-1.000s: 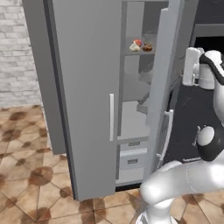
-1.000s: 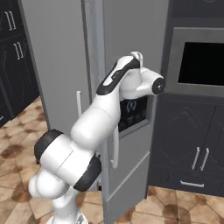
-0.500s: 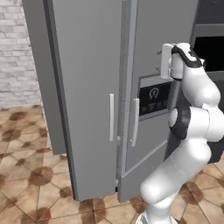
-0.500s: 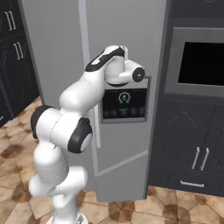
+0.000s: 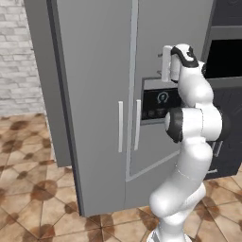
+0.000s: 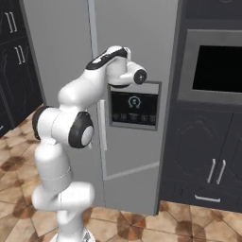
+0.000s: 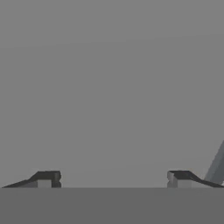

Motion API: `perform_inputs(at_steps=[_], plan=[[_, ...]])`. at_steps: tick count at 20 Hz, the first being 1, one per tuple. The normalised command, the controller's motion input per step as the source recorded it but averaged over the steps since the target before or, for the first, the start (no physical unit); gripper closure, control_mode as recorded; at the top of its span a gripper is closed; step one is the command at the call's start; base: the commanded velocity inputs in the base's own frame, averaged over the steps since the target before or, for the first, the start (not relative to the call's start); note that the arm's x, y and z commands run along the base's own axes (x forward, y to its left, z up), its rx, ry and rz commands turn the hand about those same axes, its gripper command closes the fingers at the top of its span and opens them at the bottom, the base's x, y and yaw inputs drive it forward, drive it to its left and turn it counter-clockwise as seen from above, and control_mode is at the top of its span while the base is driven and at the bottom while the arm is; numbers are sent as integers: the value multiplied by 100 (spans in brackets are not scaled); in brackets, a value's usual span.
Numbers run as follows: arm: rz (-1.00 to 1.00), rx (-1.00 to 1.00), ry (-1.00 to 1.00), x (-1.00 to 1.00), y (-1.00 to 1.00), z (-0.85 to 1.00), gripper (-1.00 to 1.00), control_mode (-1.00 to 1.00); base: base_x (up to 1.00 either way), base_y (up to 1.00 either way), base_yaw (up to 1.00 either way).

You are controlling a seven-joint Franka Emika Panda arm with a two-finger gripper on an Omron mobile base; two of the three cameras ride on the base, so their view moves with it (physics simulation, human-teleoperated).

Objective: Take the garlic and mushroom from the second highest rack and move them to the highest rack where the kiwi and peach are located, to maximize freezer space. Close the freezer door after rearranging.

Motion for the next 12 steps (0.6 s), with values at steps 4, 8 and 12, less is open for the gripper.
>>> perform_inputs(at_steps=[4,8,12], plan=[[-10,-2,0,28,47,0,-100,-100,0,0,0],[-12,-3,0,29,44,0,-100,-100,0,0,0],[-14,-5,1,26,41,0,-100,-100,0,0,0]])
